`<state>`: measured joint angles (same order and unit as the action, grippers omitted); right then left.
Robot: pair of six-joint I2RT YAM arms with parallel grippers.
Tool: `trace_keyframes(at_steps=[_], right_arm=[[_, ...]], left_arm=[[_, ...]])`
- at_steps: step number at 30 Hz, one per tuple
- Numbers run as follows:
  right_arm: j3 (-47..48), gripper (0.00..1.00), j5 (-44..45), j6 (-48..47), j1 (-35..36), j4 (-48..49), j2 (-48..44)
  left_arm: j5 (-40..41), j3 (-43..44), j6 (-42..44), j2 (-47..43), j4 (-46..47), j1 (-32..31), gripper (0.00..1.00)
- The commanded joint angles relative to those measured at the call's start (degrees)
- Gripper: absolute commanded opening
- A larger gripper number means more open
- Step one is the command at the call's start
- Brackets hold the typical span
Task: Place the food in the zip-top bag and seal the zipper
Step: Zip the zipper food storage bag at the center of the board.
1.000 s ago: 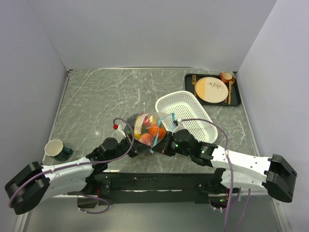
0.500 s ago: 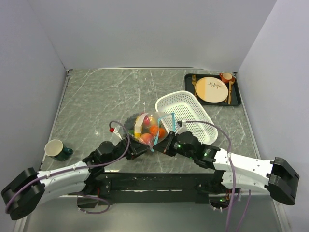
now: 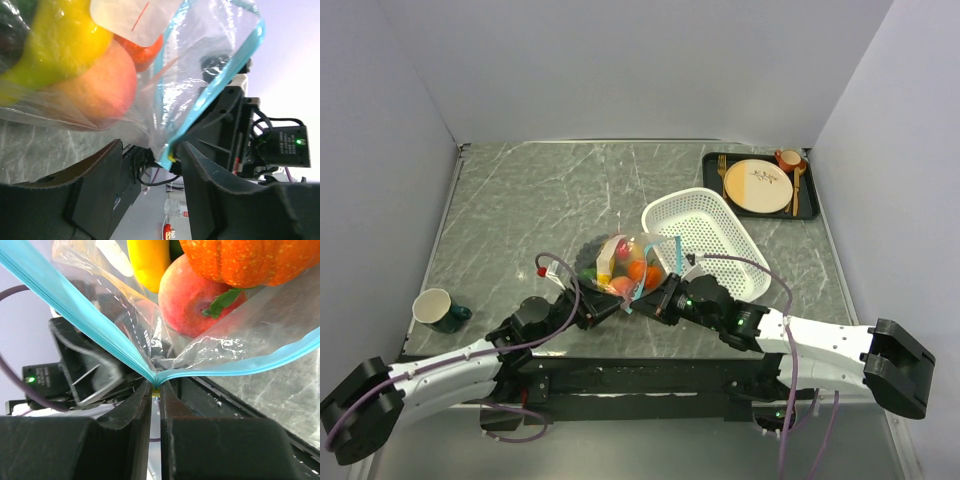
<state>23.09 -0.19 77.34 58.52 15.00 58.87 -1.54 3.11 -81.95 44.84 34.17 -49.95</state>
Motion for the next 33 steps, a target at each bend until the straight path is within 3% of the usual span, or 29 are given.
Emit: trace_keyframes(at_steps=[1, 11, 18, 21, 23, 29, 31, 33], right_arm=[[-0.8, 0.00, -0.3, 2.4, 0.5, 4.7, -0.6], [0.0, 0.00, -1.4, 4.4, 0.4, 6.2, 2.9], [0.3, 0.00, -3.0, 4.8, 0.4, 8.5, 5.5], [0.4, 0.00, -2.7, 4.7, 0.4, 8.2, 5.4], [-0.1, 0.00, -2.0, 5.0, 0.5, 8.3, 4.9], [-2.1, 0.00, 0.1, 6.2, 0.5, 9.7, 2.4], [-2.4, 0.00, 2.1, 6.5, 0.4, 10.0, 2.0], [-2.5, 0.00, 2.2, 6.8, 0.5, 10.5, 2.1]], left_arm=[[0.1, -0.8, 0.8, 2.4, 5.7, -0.3, 0.54], [0.1, 0.4, 1.4, 1.7, 4.7, -0.3, 0.50], [0.2, 0.4, 0.6, 2.2, 5.8, -0.4, 0.28], [0.2, 0.0, -0.1, 2.7, 6.8, -0.4, 0.23], [0.1, 0.0, -0.4, 3.1, 7.2, -0.5, 0.25], [0.2, -0.5, -1.2, 1.2, 5.4, -0.4, 0.47], [0.6, -1.2, -1.8, -0.3, 4.9, -0.5, 0.46], [1.2, -1.6, -2.1, -1.5, 4.3, -0.5, 0.40]])
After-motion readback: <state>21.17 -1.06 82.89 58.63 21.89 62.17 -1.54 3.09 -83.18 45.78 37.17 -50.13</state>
